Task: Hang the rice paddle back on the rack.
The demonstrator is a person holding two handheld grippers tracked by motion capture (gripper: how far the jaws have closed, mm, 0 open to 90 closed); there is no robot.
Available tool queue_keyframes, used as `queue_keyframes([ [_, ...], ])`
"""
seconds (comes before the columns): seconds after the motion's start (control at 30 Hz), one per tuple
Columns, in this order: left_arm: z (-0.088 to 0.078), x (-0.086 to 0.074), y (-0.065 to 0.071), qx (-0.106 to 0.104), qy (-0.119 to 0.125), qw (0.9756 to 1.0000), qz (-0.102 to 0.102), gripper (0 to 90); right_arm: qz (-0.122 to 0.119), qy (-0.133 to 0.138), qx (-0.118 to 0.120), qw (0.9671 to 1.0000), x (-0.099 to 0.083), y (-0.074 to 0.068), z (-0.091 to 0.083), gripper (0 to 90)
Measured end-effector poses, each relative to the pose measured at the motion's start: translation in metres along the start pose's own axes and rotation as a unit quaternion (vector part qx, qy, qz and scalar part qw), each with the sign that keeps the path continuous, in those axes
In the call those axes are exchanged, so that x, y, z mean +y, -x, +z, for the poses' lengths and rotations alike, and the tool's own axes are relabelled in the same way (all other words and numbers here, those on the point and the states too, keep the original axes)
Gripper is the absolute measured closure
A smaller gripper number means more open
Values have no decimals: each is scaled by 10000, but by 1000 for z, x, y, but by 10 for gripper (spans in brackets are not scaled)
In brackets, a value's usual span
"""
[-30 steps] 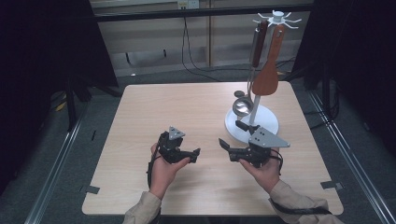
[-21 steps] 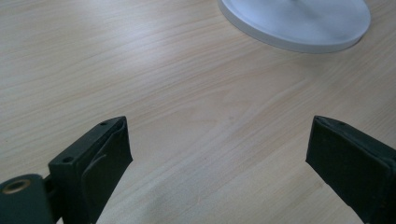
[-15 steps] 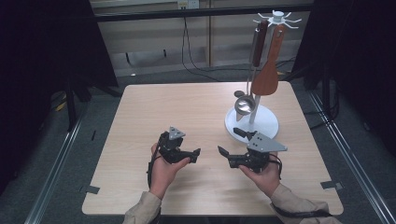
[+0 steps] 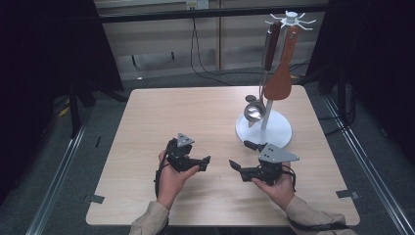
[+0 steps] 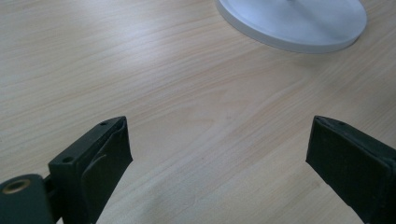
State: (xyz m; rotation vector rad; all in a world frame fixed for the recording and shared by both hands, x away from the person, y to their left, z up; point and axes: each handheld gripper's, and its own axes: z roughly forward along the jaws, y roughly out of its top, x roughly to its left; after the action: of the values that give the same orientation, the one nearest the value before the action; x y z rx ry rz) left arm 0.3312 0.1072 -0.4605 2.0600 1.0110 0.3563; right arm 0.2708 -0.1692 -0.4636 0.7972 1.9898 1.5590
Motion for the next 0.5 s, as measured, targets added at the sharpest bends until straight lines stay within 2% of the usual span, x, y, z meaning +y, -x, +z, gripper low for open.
queue_keyframes([
  [0.03, 0, 0, 0, -11, -5, 10000, -4, 61, 27, -44, 34, 10000, -2, 1, 0, 167],
  [0.07, 1, 0, 1, -1, 72, 9999, -111, 61, 28, -103, 32, 9999, -3, 1, 0, 166],
  [0.13, 0, 0, 0, -8, 22, 10000, -23, 61, 38, -144, 107, 9998, -6, 2, 1, 166],
  [0.17, 1, 0, 1, -9, 64, 9999, -79, 61, 34, -180, 97, 9998, -7, 3, 1, 166],
  [0.23, 0, 0, -1, -21, 21, 10000, -25, 61, 16, -235, 128, 9996, -9, 4, 2, 166],
  [0.27, 0, 0, 0, -17, 51, 9999, -101, 61, 40, -240, 150, 9996, -10, 4, 3, 166],
  [0.5, 2, -1, 1, -8, 67, 9999, -119, 61, 67, -493, 276, 9984, -17, 5, 7, 164],
])
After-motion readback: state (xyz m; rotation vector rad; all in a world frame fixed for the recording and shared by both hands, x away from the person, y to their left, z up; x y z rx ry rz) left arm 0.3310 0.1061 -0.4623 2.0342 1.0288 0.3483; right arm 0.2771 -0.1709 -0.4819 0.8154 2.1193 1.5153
